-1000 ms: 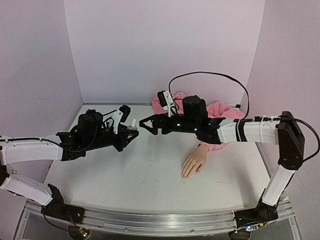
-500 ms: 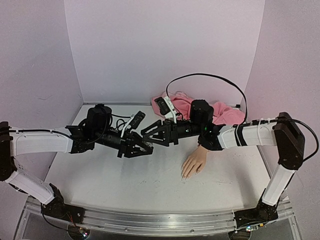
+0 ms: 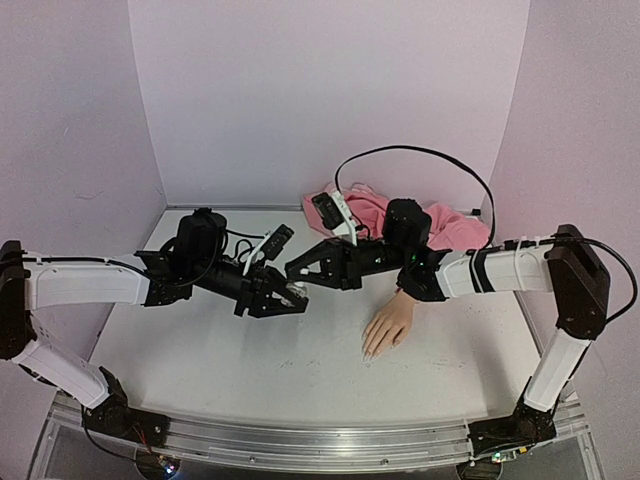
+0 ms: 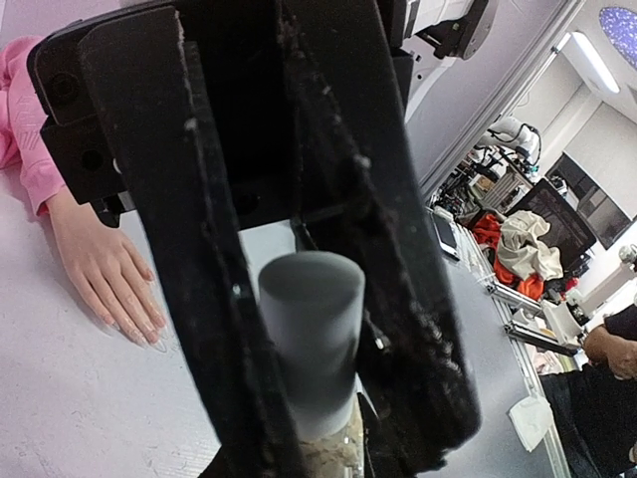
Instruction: Paint the nails
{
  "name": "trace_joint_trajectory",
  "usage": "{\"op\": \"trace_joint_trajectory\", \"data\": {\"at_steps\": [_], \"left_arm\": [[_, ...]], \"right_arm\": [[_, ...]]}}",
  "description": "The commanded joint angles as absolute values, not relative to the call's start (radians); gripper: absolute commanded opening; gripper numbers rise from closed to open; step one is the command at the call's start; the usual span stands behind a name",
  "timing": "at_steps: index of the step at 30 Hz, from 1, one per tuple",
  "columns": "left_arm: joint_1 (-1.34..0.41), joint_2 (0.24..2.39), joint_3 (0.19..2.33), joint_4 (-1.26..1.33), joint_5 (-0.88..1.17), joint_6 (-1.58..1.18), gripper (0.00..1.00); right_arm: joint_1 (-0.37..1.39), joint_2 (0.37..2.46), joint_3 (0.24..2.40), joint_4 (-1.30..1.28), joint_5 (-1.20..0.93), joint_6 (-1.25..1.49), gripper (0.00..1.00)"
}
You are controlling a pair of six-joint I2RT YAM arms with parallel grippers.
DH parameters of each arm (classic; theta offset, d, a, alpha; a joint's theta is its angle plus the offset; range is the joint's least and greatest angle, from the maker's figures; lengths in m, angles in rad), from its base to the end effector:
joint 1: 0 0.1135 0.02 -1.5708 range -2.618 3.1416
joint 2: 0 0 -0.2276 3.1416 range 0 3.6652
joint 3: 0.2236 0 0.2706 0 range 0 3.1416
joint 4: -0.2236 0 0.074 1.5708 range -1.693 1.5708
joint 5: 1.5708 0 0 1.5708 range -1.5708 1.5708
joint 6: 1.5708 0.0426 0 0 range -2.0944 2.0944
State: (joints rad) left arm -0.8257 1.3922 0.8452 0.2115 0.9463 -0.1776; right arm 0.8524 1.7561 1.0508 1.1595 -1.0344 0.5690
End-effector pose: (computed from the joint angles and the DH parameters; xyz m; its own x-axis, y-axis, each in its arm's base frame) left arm 0.1980 -0.2656 0.2189 -0.3874 0.2676 -0.8822 0.8948 -0.1212 -0.4297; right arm 0.2277 0.3161 0.2539 -0.2379 0.1462 -0.9602 -0.9080 -0.3845 0.1665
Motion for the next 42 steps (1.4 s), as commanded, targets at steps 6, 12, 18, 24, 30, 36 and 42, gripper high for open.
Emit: {"op": "trace_joint_trajectory", "data": {"at_steps": [6,12,18,24,30,36,42], "left_arm": [[-0.846,1.285,0.869,0.254,0.242,-0.112,0.00],[-0.941,1.337,0.997,0.253,-0.365,-0.002,0.00],[-0.942,1.380,1.011,0.253,-0.272,0.035,0.00],[-0.942,1.352,0.897,0.246,-0.218,-0.029,0.00],[-0.923,1.307,0.857,0.199,0.116,0.047,0.00],[-0.875,1.288,0.882,0.198,0.623,0.014,0.00],[-0.873,1.335,0.939,0.198,0.860,-0.065,0.00]], "right_arm": [[0.915,1.733,1.064,1.024,-0.643,0.505,0.00],[1.111,1.814,1.210,0.676,0.107,0.661,0.00],[1.107,1.746,1.198,0.694,0.116,0.577,0.00],[0.958,1.664,1.123,0.766,-0.224,0.484,0.36],[0.841,1.608,1.071,0.806,-0.664,0.340,0.75],[0.827,1.576,1.037,0.868,-0.893,0.310,0.84],[0.827,1.548,1.004,0.991,-0.951,0.377,0.67]]}}
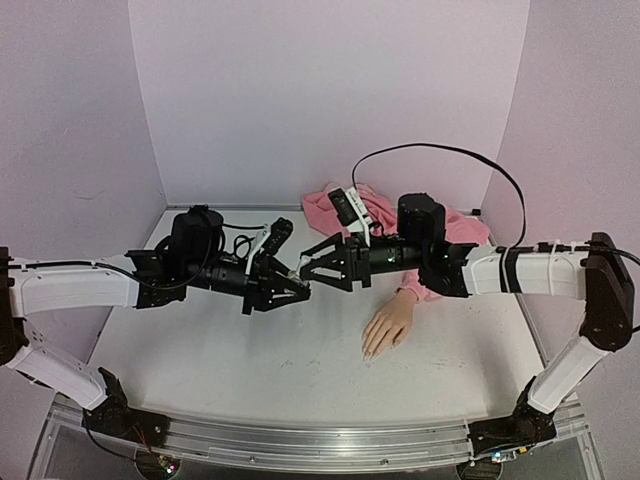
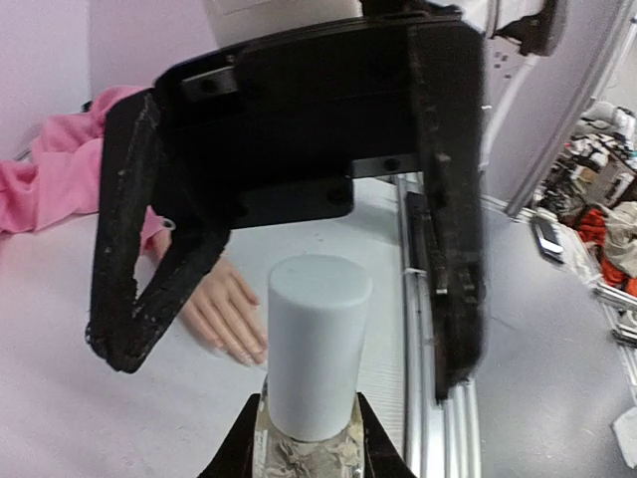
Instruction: Paint the nails
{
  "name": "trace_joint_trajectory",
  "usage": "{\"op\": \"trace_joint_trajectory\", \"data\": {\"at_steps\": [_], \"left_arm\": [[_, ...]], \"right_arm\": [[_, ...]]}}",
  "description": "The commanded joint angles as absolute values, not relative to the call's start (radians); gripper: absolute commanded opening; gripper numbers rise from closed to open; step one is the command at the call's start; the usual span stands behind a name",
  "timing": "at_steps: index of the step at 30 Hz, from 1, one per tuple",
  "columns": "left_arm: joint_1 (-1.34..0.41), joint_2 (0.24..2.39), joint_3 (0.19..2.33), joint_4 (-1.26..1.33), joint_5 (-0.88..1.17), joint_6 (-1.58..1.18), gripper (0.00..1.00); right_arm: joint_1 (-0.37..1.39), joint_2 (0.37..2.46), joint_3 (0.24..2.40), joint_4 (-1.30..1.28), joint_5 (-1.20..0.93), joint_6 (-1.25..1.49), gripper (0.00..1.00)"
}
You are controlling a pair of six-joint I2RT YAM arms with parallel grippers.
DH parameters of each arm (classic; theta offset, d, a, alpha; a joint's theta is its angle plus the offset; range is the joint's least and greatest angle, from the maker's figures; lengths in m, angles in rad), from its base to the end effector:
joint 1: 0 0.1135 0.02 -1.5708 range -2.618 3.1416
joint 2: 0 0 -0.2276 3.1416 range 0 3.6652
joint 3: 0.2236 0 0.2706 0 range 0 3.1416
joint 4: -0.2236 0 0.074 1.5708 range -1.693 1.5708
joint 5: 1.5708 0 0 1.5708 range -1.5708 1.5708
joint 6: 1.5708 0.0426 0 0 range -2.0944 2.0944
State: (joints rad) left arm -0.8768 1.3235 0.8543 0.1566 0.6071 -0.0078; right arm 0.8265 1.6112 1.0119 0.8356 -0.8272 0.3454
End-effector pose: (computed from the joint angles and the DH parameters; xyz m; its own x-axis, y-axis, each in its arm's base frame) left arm 0.1927 -0.2696 0.2349 -0.2043 0.2355 -0.9501 0.9770 0.1099 -0.1829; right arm 0.2350 0.3014 0.2657 -0.1835 0.1391 -0.9731 -0.9784 -0.1221 0.1670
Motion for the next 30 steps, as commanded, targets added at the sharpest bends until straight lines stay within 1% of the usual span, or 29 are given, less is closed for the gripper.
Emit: {"op": "trace_joint_trajectory", "data": {"at_steps": [1,6,10,17,27,30], "left_arm": [[-0.874,1.341,0.941,0.198,0.869,-0.073,0.00],[-0.874,1.354,0.943,0.198,0.884,-0.090,0.00],[-0.874,1.359,0.948,0.198,0.893,-0.095,0.00],[-0.874,1.367,0.953,0.198,0.887,-0.094,0.00],[-0.874,1.382,0.969,0.198,0.889,-0.089,0.00],[-0.874,1.382,0.971,0.198,0.886,-0.086,0.00]], "right_arm": [[0.827,1.548,1.001,1.011,-0.958,0.391,0.63],[0.827,1.549,0.998,1.068,-0.974,0.438,0.46],[0.827,1.551,0.996,1.090,-0.989,0.454,0.40],[0.829,1.572,0.997,1.117,-1.028,0.468,0.34],[0.831,1.597,1.008,1.117,-1.056,0.468,0.33],[0.830,1.602,1.010,1.118,-1.057,0.467,0.26]]}}
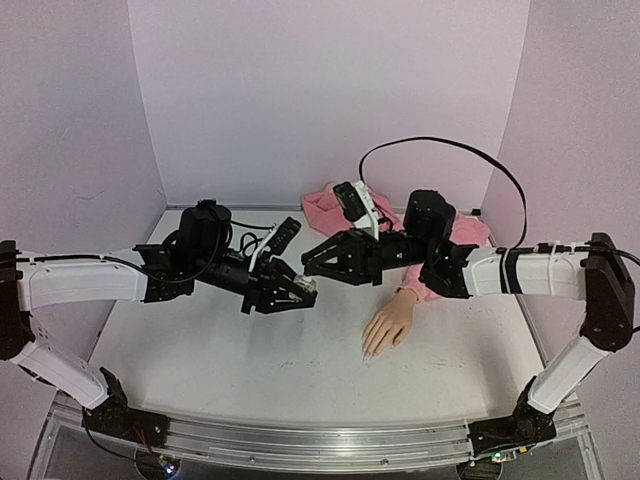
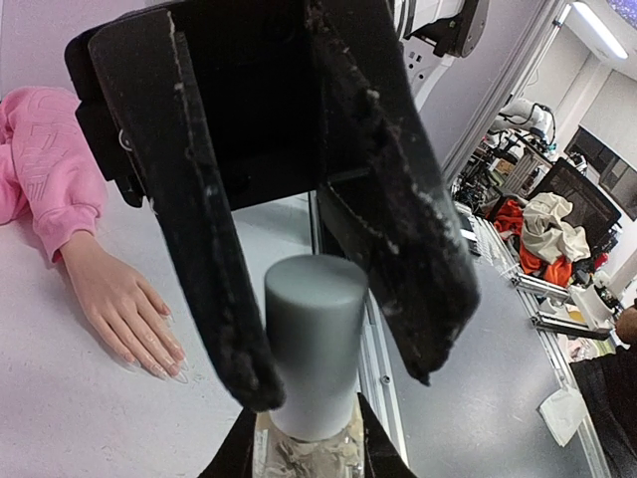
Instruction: Paint the nails
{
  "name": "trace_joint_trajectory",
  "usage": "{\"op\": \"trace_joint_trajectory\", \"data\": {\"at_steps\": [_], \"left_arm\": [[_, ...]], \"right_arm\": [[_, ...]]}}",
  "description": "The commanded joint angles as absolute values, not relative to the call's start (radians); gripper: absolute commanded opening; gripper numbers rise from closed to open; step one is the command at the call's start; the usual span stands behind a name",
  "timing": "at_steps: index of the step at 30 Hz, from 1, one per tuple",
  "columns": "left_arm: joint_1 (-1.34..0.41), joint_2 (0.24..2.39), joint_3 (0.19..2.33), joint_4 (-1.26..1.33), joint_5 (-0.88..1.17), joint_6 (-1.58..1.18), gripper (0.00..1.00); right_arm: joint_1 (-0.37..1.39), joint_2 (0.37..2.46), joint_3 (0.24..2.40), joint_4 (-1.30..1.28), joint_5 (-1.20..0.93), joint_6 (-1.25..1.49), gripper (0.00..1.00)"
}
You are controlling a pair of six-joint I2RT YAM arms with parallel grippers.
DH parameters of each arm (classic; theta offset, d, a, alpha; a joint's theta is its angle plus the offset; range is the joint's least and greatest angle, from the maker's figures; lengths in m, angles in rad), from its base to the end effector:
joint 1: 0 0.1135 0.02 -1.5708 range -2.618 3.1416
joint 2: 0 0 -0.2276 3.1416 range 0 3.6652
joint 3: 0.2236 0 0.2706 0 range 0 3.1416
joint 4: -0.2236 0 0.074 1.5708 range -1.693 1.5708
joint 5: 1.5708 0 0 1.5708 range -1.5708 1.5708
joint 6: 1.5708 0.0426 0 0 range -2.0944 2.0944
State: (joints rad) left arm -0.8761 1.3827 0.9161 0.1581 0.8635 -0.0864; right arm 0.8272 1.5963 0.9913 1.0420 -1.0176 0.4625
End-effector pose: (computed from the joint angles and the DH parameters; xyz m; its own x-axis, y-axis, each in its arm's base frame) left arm 0.1908 -0.2796 0.2411 -0.2767 0.2445 -0.9293 0.9424 -0.1198 -0.3121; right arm 0.2199 0.2927 0.2811 -0.1490 0.1843 -0.9715 -0.9409 -0.3285 0.0820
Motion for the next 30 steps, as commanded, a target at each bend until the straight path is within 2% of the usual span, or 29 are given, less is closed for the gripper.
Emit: {"op": "trace_joint_trajectory", "data": {"at_steps": [1,5,7,9,12,13,15,16,17,20,24,27,28,29,30], "left_arm": [[-0.874,1.381,0.971,0.198,0.882,-0.086,0.00],[-0.874,1.374,0.970,0.198,0.838,-0.086,0.00],[-0.874,1.362,0.965,0.198,0.727,-0.089,0.00],[-0.874,1.336,0.940,0.193,0.464,-0.088,0.00],[-0.876,1.297,0.895,0.183,-0.087,-0.096,0.00],[-0.877,1.290,0.893,0.181,-0.175,-0.090,0.00],[-0.892,1.293,0.907,0.183,-0.291,-0.067,0.00],[-0.902,1.301,0.919,0.185,-0.328,-0.052,0.00],[-0.912,1.312,0.931,0.184,-0.353,-0.040,0.00],[-0.920,1.342,0.963,0.184,-0.350,-0.021,0.00],[-0.922,1.352,0.962,0.184,-0.268,-0.019,0.00],[-0.922,1.333,0.930,0.180,-0.261,-0.034,0.00],[-0.922,1.317,0.909,0.180,-0.259,-0.038,0.00],[-0.922,1.306,0.893,0.179,-0.250,-0.039,0.00],[-0.922,1.295,0.875,0.179,-0.241,-0.040,0.00]], "right_arm": [[0.830,1.601,1.009,1.118,-1.057,0.466,0.22],[0.830,1.603,1.009,1.117,-1.056,0.462,0.00],[0.831,1.604,1.004,1.112,-1.039,0.455,0.00],[0.832,1.603,0.996,1.097,-1.005,0.439,0.00],[0.849,1.606,1.008,1.006,-0.827,0.412,0.00],[0.864,1.613,1.021,0.955,-0.734,0.419,0.00],[0.937,1.631,1.066,0.817,-0.377,0.448,0.00],[0.999,1.642,1.101,0.718,-0.118,0.512,0.00],[1.052,1.649,1.110,0.682,0.043,0.587,0.00],[1.200,1.686,1.162,0.685,0.240,0.599,0.00],[1.191,1.700,1.211,0.665,0.238,0.542,0.00],[1.154,1.674,1.199,0.708,0.096,0.477,0.00],[1.138,1.665,1.193,0.714,0.050,0.451,0.14],[1.118,1.654,1.186,0.716,0.001,0.427,0.33],[1.097,1.642,1.175,0.717,-0.056,0.408,0.48]]}}
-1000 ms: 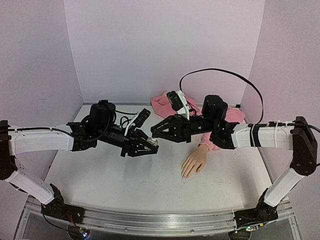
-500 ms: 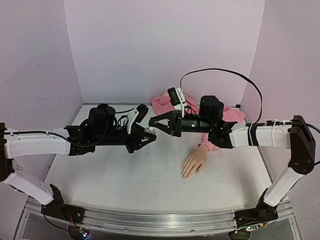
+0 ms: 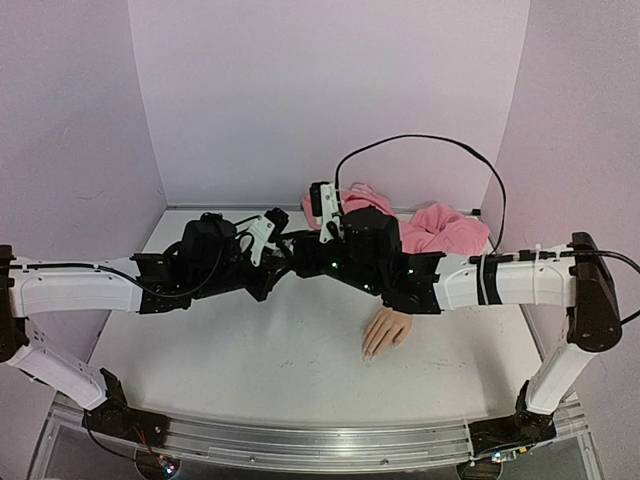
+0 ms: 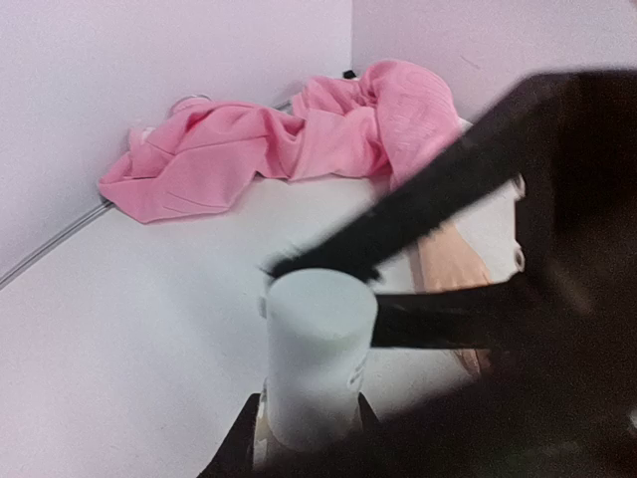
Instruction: Paint the nails
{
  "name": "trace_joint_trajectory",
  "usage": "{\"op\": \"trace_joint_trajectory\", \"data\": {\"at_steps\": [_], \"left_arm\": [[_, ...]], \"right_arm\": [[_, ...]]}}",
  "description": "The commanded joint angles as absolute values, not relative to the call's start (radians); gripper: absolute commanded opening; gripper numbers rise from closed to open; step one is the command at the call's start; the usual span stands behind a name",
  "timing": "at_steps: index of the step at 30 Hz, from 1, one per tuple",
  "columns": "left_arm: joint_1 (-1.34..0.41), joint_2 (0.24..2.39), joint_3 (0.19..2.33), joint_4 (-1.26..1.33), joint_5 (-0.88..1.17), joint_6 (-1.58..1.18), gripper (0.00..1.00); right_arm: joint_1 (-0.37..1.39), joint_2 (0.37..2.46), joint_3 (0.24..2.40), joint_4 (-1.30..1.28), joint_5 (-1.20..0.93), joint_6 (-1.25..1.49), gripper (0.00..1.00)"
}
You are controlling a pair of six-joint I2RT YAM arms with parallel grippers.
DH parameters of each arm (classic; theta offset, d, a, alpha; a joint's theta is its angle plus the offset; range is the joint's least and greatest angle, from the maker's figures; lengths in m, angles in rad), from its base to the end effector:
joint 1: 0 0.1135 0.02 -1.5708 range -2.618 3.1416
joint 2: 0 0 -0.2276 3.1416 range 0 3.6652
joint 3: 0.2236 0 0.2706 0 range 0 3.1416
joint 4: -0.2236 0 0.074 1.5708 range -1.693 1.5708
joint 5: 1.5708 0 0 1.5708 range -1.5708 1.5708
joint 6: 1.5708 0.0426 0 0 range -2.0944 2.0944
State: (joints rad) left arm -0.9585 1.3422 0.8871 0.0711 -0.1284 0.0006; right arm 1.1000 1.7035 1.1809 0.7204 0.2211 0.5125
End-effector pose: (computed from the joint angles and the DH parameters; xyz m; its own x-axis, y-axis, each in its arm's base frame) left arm 0.1996 -0.2748 0.2295 -0.2149 0.3070 -0.9271 0.7435 0.6670 0.0485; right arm 0.1998 0.3719 0.2821 -0.3009 0.4636 -0.8334 -0.7165 0.4668 0.5184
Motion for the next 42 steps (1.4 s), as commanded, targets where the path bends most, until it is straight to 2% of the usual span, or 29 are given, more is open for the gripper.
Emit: {"op": "trace_joint_trajectory", "data": {"at_steps": [1,4,7,9,11,15,21,31,35,42], "left_arm": [[-0.921,1.282,0.858,0.179,-0.221,-0.040,0.00],[-0.906,1.251,0.826,0.179,-0.093,-0.041,0.00],[-0.864,1.222,0.815,0.182,0.219,-0.053,0.00],[-0.855,1.221,0.829,0.183,0.399,-0.055,0.00],[-0.854,1.235,0.852,0.184,0.528,-0.062,0.00],[-0.854,1.296,0.906,0.183,0.738,-0.097,0.00],[-0.856,1.390,0.969,0.182,0.875,-0.155,0.00],[-0.856,1.402,0.969,0.183,0.891,-0.157,0.00],[-0.856,1.393,0.969,0.182,0.888,-0.153,0.00],[-0.856,1.386,0.973,0.183,0.872,-0.142,0.00]], "right_arm": [[1.068,1.630,1.160,0.723,-0.123,0.388,0.54],[0.954,1.589,1.092,0.776,-0.359,0.388,0.68],[0.865,1.568,1.040,0.849,-0.652,0.375,0.83],[0.848,1.574,1.037,0.864,-0.815,0.337,0.89],[0.848,1.587,1.045,0.870,-0.921,0.324,0.89],[0.848,1.604,1.059,0.906,-0.966,0.349,0.79],[0.848,1.608,1.052,0.971,-0.973,0.382,0.61],[0.848,1.609,1.052,1.005,-1.001,0.418,0.32],[0.848,1.623,1.054,1.005,-1.018,0.417,0.28],[0.848,1.635,1.053,1.008,-1.027,0.412,0.10]]}}
